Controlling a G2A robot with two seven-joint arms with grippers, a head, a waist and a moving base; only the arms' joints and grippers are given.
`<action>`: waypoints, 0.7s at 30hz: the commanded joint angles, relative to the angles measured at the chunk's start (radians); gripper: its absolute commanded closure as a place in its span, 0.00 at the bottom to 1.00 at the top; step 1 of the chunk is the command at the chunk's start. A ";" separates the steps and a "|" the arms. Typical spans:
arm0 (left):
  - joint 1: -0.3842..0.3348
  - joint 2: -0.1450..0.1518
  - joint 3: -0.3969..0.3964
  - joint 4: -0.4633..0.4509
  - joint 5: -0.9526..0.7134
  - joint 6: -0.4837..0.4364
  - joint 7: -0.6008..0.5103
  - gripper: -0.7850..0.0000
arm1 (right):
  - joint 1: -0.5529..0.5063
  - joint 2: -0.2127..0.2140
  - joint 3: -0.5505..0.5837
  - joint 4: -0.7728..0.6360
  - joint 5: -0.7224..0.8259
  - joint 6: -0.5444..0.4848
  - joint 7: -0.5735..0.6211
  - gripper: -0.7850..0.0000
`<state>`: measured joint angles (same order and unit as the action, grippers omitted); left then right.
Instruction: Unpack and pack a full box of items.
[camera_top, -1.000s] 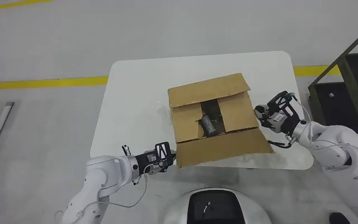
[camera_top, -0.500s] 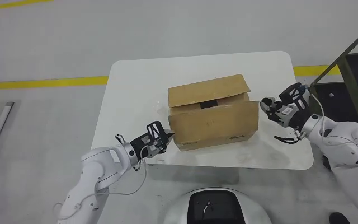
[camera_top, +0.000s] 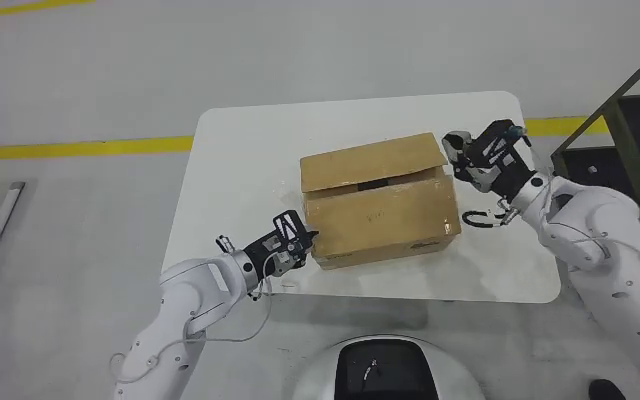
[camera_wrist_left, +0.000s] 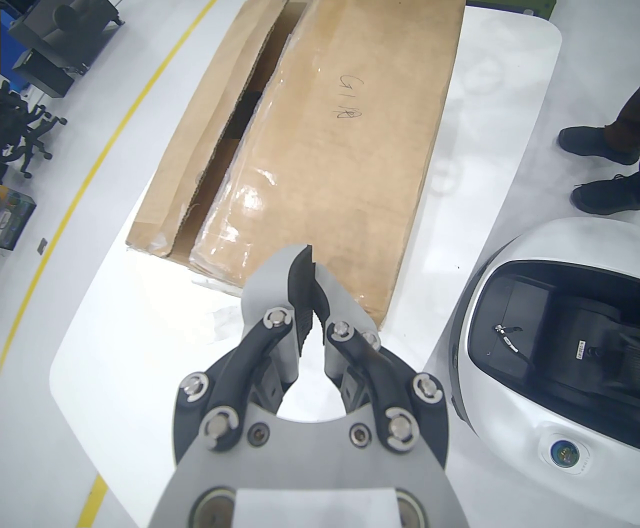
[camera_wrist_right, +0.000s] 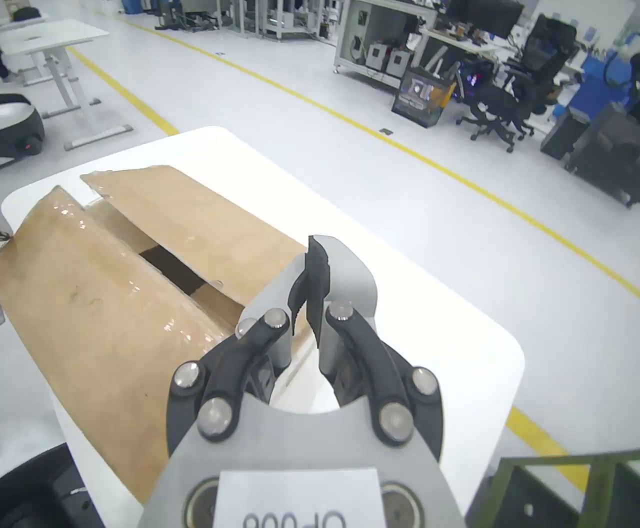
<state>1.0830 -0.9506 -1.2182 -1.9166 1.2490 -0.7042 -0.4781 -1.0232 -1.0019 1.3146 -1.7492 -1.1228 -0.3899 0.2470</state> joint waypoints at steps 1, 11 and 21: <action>0.001 0.000 0.002 0.002 0.003 0.002 -0.007 1.00 | 0.021 -0.012 -0.078 0.030 -0.070 0.021 -0.051 1.00; -0.009 0.000 0.002 0.018 0.027 0.001 -0.010 1.00 | 0.109 -0.055 -0.239 0.171 -0.156 0.088 -0.119 1.00; -0.028 -0.003 -0.013 0.028 0.018 0.047 -0.043 0.85 | 0.129 -0.081 -0.285 0.221 -0.174 0.134 -0.112 1.00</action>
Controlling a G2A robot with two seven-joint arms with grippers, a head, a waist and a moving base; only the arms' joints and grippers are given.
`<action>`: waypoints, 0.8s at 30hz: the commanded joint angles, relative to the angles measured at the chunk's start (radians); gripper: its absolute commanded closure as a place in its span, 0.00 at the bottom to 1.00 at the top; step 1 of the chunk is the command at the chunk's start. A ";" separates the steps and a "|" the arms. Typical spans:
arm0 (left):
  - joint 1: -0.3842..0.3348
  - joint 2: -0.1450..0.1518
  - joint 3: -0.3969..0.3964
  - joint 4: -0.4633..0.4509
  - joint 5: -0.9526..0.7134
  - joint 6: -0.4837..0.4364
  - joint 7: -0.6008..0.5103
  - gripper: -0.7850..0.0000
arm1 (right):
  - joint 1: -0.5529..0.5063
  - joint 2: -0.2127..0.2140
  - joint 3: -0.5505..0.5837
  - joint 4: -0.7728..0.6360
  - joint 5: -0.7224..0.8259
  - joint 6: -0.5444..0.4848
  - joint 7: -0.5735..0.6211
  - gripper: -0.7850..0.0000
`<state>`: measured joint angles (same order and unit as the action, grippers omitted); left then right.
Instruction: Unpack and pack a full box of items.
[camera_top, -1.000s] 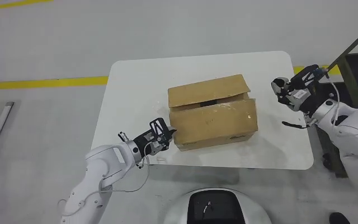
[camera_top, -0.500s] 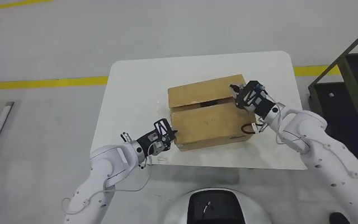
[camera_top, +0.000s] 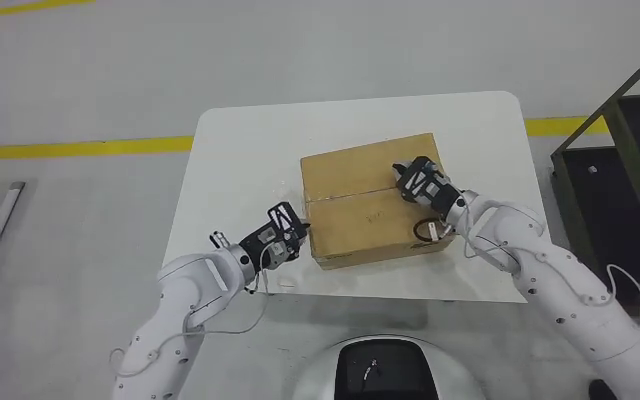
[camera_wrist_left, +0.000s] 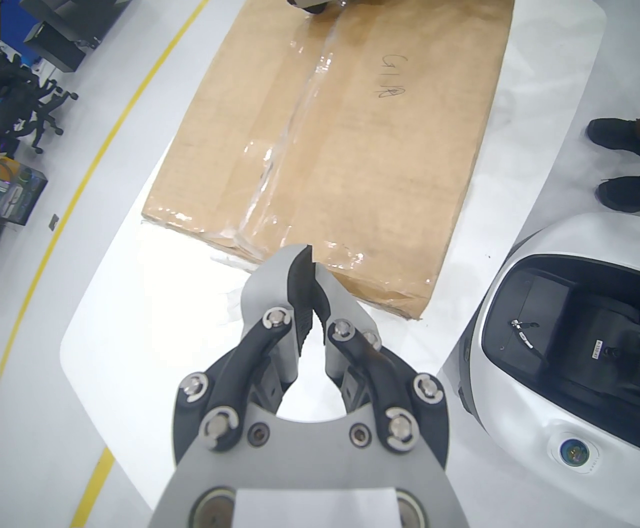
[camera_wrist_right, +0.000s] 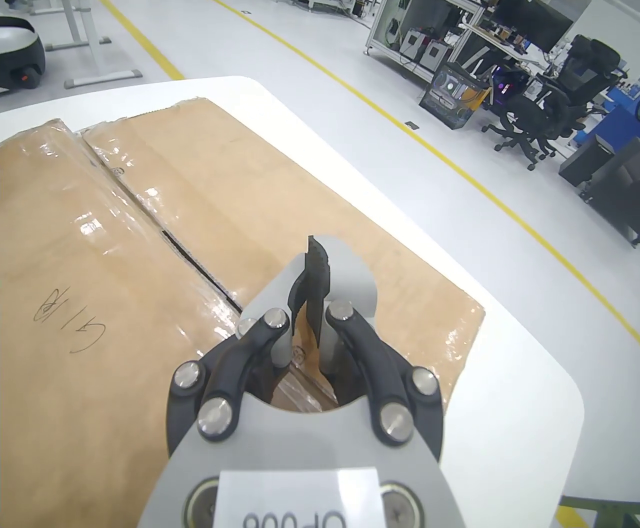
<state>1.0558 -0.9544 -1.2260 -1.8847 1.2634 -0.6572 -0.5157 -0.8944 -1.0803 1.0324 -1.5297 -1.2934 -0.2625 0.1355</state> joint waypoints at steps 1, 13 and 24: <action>0.000 0.002 -0.015 -0.005 0.000 0.005 -0.005 0.83 | 0.000 -0.004 -0.004 0.004 -0.002 0.012 0.000 1.00; 0.077 0.010 -0.078 -0.007 0.111 0.135 -0.086 0.00 | -0.002 -0.022 -0.007 0.011 -0.005 0.029 0.011 1.00; 0.077 0.010 -0.078 -0.007 0.111 0.135 -0.086 0.00 | -0.007 -0.030 0.014 0.014 -0.012 0.018 0.025 1.00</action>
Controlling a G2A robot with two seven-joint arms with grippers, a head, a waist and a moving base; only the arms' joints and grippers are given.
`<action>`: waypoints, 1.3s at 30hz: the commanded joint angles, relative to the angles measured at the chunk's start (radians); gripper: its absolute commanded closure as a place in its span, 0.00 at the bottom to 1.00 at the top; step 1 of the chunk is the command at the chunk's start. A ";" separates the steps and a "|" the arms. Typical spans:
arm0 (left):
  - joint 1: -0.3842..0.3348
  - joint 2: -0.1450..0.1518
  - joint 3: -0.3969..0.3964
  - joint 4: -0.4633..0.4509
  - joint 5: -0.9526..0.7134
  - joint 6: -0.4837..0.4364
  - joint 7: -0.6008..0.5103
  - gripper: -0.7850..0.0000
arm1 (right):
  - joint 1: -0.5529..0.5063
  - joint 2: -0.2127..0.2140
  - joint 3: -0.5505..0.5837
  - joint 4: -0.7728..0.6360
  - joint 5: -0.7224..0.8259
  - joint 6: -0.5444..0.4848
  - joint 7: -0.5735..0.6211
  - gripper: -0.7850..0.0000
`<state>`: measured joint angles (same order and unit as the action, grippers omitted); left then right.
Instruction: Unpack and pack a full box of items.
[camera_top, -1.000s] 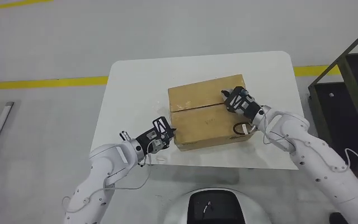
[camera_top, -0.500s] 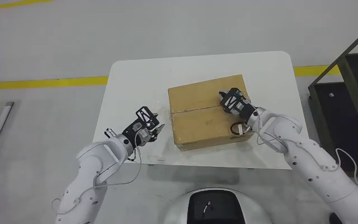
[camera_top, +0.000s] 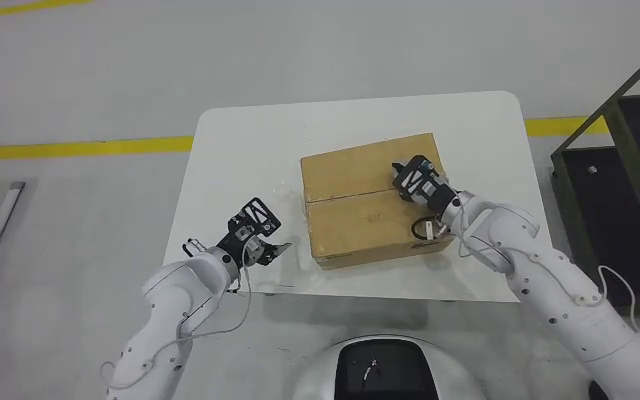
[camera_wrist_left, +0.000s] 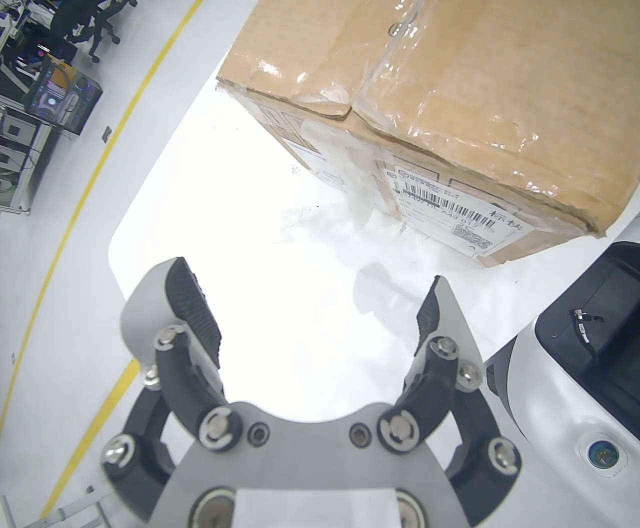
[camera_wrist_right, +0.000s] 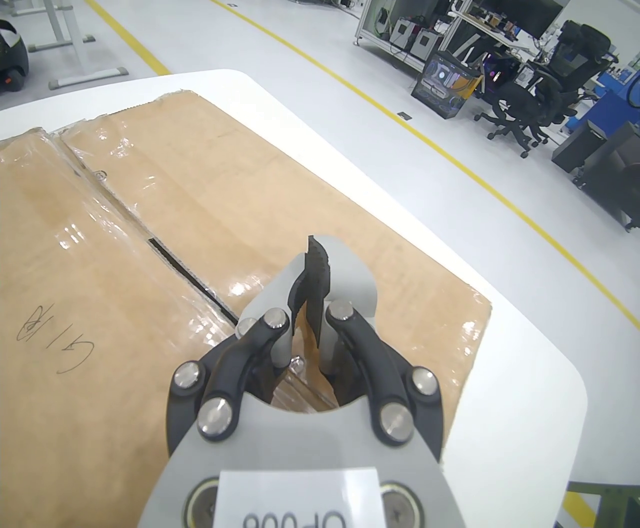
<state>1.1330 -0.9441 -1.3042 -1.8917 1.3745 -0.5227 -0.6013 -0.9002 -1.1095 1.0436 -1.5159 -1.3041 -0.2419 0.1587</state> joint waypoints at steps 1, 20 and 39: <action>0.006 0.000 0.002 0.001 0.000 0.002 0.011 0.00 | -0.002 -0.001 0.005 0.002 -0.002 -0.005 0.003 1.00; -0.086 -0.067 0.208 0.246 0.155 0.321 0.231 0.00 | -0.005 -0.013 0.024 -0.002 -0.018 -0.047 0.019 1.00; -0.183 -0.133 0.223 0.331 0.014 0.540 0.310 0.00 | -0.007 -0.027 0.037 0.002 -0.032 -0.059 0.021 1.00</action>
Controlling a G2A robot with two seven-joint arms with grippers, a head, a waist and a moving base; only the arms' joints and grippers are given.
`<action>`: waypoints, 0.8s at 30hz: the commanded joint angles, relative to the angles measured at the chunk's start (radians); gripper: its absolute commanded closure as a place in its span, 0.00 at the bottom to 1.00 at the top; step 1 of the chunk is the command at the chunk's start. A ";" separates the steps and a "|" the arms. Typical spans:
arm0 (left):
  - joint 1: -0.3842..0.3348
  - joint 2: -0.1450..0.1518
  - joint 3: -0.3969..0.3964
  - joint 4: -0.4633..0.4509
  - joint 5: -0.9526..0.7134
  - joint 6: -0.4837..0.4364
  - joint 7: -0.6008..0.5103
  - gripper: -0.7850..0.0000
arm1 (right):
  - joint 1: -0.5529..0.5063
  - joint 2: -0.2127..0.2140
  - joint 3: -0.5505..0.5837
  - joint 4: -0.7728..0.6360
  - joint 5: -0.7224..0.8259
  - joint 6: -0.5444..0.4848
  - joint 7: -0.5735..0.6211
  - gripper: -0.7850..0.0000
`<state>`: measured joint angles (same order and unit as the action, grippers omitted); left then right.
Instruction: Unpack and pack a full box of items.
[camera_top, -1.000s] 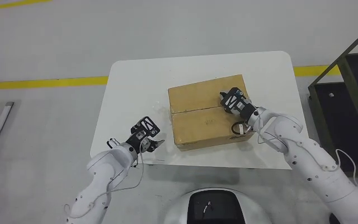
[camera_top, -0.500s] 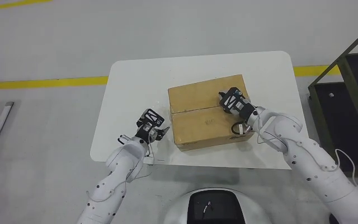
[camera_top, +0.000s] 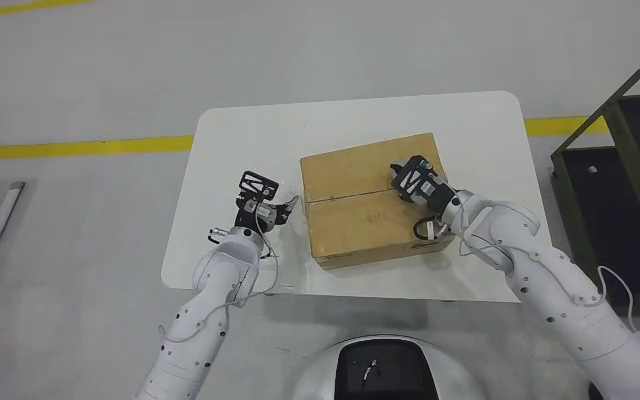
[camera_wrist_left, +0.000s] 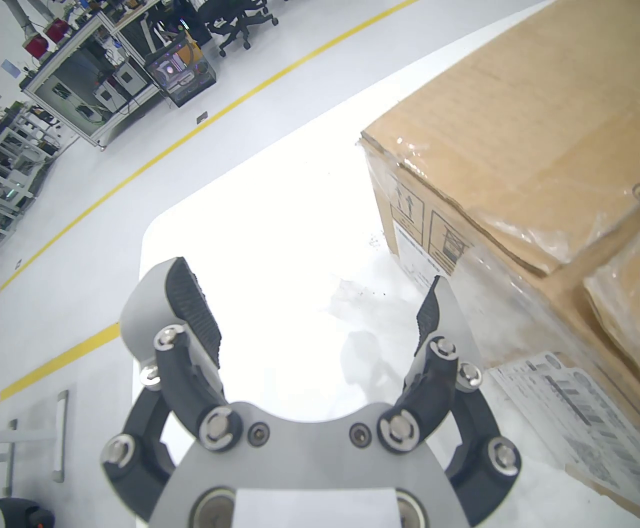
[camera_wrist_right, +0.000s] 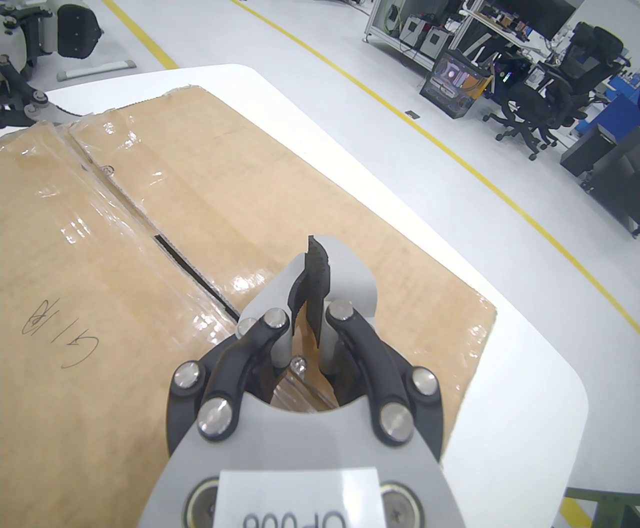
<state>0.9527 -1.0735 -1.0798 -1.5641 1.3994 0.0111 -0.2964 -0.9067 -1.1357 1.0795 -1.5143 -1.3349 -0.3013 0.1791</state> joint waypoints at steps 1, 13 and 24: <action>-0.005 -0.005 -0.002 0.007 -0.011 0.010 0.010 0.00 | -0.001 -0.001 0.002 0.001 -0.001 0.000 0.001 1.00; 0.037 0.011 -0.037 0.002 0.156 -0.180 -0.020 0.00 | 0.001 -0.009 0.009 0.008 -0.005 -0.010 0.005 1.00; 0.106 0.019 -0.057 -0.032 0.186 -0.313 0.026 0.00 | 0.011 -0.018 0.008 0.024 -0.008 -0.019 0.010 1.00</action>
<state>1.0590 -1.0540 -1.1371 -1.5956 1.5866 -0.2902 -0.2788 -0.8976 -1.1529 1.0874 -1.4920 -1.3423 -0.3205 0.1884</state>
